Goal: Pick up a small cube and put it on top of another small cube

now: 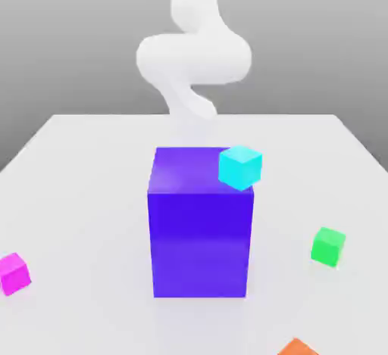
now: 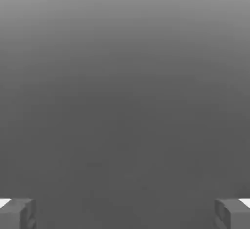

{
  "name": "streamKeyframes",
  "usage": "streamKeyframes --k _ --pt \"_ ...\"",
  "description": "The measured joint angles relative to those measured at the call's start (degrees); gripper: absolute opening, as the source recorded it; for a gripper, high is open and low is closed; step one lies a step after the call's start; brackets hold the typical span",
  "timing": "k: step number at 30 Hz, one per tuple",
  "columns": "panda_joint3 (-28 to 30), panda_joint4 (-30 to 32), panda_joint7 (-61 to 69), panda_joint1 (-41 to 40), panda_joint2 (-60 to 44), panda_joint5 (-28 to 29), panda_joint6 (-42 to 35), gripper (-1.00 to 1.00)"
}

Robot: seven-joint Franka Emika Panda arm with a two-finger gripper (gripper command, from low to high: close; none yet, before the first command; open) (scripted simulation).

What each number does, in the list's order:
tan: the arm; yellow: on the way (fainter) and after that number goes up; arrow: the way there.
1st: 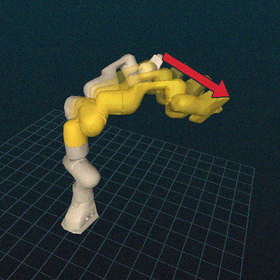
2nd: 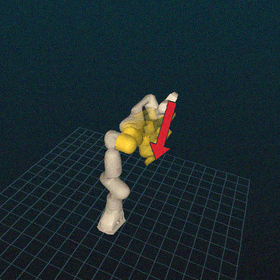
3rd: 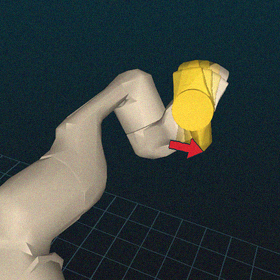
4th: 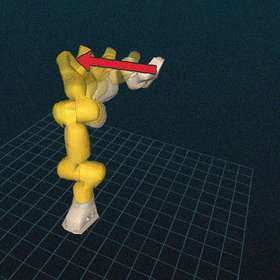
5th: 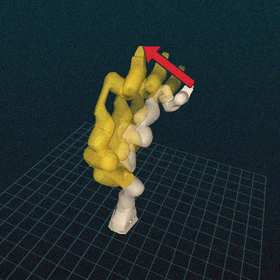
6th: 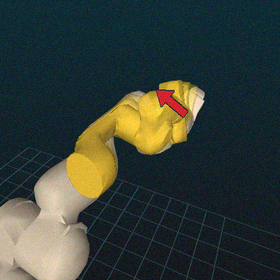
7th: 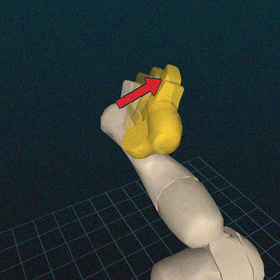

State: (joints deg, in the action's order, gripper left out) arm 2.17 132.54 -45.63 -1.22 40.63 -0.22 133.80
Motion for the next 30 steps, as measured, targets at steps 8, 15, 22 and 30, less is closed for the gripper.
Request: streamKeyframes --k 8,15,22,30 --pt "7.75 2.48 1.35 -3.89 -16.78 -1.62 6.59 0.0" --pt "14.44 4.6 4.01 -7.53 -31.31 -5.1 12.18 0.0" --pt "17.9 6.63 8.07 -14.84 -46.24 -10.56 17.57 0.0" --pt "14.92 6.5 14.05 -23.04 -63.13 -18.55 26.0 0.0"
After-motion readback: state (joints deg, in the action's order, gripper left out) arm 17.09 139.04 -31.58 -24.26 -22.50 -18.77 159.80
